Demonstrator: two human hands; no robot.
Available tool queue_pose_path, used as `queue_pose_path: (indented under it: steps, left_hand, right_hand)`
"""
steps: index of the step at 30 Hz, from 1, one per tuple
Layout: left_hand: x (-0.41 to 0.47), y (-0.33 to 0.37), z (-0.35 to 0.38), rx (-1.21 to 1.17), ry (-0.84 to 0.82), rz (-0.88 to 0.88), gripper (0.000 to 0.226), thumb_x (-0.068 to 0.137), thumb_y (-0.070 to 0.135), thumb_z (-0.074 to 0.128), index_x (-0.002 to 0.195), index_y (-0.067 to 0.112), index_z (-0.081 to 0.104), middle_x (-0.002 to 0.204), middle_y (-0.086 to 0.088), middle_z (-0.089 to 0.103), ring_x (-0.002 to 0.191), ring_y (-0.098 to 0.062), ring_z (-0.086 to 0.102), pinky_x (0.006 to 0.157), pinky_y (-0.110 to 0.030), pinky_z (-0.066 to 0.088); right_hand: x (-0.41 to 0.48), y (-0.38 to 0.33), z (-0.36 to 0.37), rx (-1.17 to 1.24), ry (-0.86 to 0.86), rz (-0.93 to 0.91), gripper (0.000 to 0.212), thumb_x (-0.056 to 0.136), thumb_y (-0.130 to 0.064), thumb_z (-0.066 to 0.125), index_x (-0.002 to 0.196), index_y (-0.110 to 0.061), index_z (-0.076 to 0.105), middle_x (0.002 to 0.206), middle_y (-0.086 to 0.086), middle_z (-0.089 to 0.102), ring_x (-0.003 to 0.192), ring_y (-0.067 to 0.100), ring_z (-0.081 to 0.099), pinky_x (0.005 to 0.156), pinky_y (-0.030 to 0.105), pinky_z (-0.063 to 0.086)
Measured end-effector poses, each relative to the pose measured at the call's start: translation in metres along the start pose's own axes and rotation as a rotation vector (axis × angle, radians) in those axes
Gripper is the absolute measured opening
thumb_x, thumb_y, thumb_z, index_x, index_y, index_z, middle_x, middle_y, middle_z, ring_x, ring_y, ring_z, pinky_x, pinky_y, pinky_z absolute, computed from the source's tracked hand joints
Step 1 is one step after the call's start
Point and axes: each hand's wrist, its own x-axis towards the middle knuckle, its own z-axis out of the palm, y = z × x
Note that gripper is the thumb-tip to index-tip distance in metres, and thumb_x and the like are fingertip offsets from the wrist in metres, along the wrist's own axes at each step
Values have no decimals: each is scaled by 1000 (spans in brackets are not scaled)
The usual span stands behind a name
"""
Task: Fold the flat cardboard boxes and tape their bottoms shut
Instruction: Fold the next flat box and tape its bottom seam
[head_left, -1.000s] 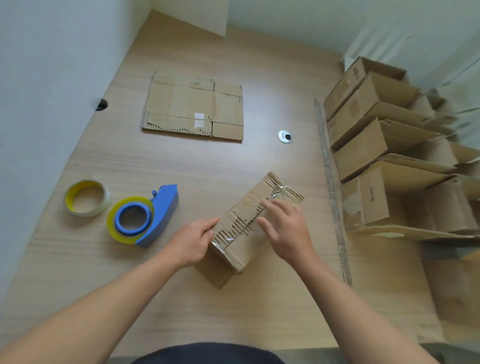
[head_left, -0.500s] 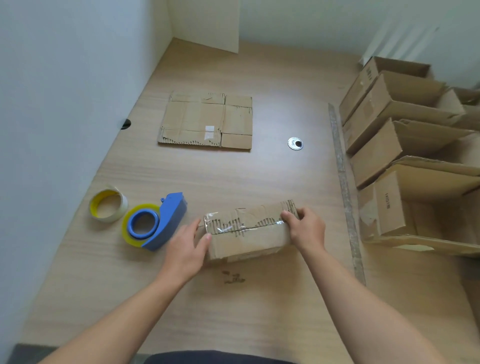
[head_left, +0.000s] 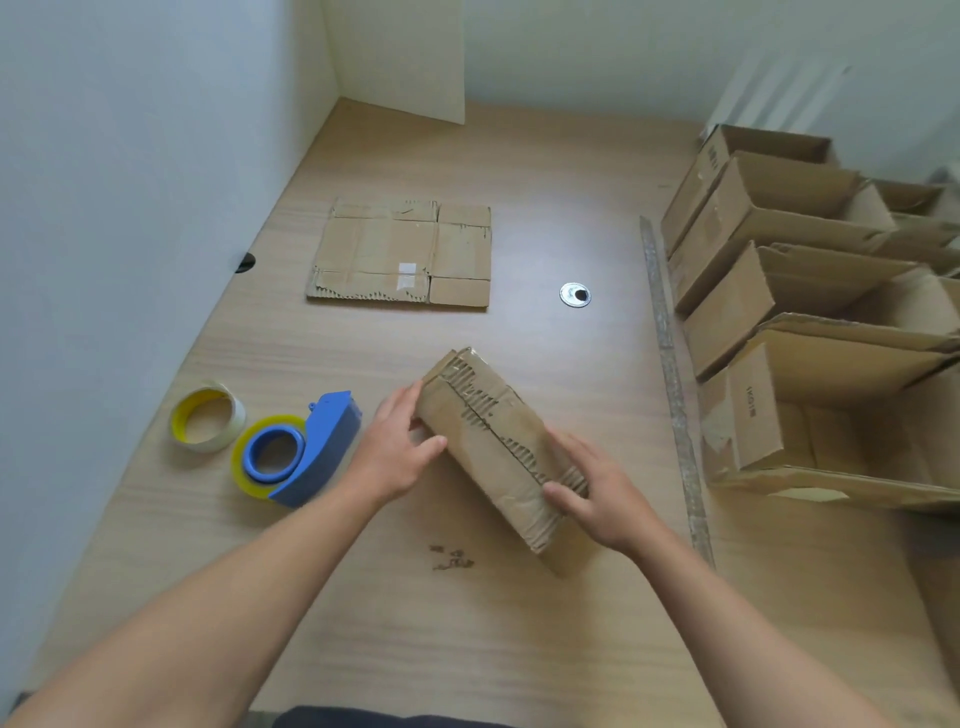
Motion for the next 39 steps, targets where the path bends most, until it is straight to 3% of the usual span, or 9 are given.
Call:
queue_pose_path:
  steps: [4,8,11,15,19,22,27,31,39]
  left_hand:
    - [12,2,-10,36,7,36,63,92,30,68,149,22,41,144,-2,47,125,-16,54,101,-28,39]
    - [4,-17,-37,299,131,62,55,93,33,64,144,18,49,137,-7,58,126,-23,52,105,-36,40]
    - [-11,-44,-64,560,218,-5,58,93,39,59,148,27,43,134,-6,56,124,-30,48,102,-40,42]
    - [-26,-83,-83,711,126,-182,67,94,48,54,153,44,23,136,-2,46,126,-27,40,101,-39,40]
    - [-28,-105,-80,636,-41,-199,75,99,48,47,156,45,-1,131,-6,47,120,-28,49,96,-40,45]
    - [-30,-113,-68,738,-17,-137,73,101,48,40,154,45,-9,123,-2,51,110,-24,56,90,-35,42]
    - [-23,-116,-58,803,36,-113,73,100,42,41,154,45,-9,114,-3,52,95,-25,58,83,-34,38]
    - [-15,-115,-54,765,36,-121,74,101,49,40,155,42,-11,109,-4,50,78,-22,42,81,-33,36]
    - [-13,-123,-57,758,10,-76,69,104,41,38,156,38,-7,94,-4,37,71,-23,38,73,-35,33]
  right_hand:
    - [-3,-3,24,20,-70,79,63,95,-35,63,146,-48,28,138,0,51,123,13,51,97,12,30]
    - [4,-18,47,74,42,132,61,96,-39,62,149,-45,32,138,4,49,125,15,49,98,14,30]
    - [6,-31,63,122,-75,116,74,94,-47,61,155,-42,19,161,5,17,149,17,21,116,22,17]
    - [8,-45,86,-104,-147,-15,93,86,-58,65,155,-45,4,164,-5,-18,152,21,0,123,35,9]
    - [18,-64,98,-263,34,-114,65,90,-56,61,149,-48,33,165,-1,-9,147,24,9,120,37,19]
    - [22,-75,103,-342,106,-145,57,91,-53,61,145,-44,44,166,4,1,149,26,9,118,42,26]
    - [23,-90,100,-436,92,-130,57,92,-53,59,145,-42,43,166,0,-1,152,22,-5,118,44,24]
    - [24,-101,93,-490,67,-85,56,92,-60,54,145,-44,42,166,-5,-5,150,18,-11,117,43,22]
    - [21,-116,94,-538,79,-51,56,93,-61,52,146,-46,39,166,-5,-3,150,16,-14,117,43,19]
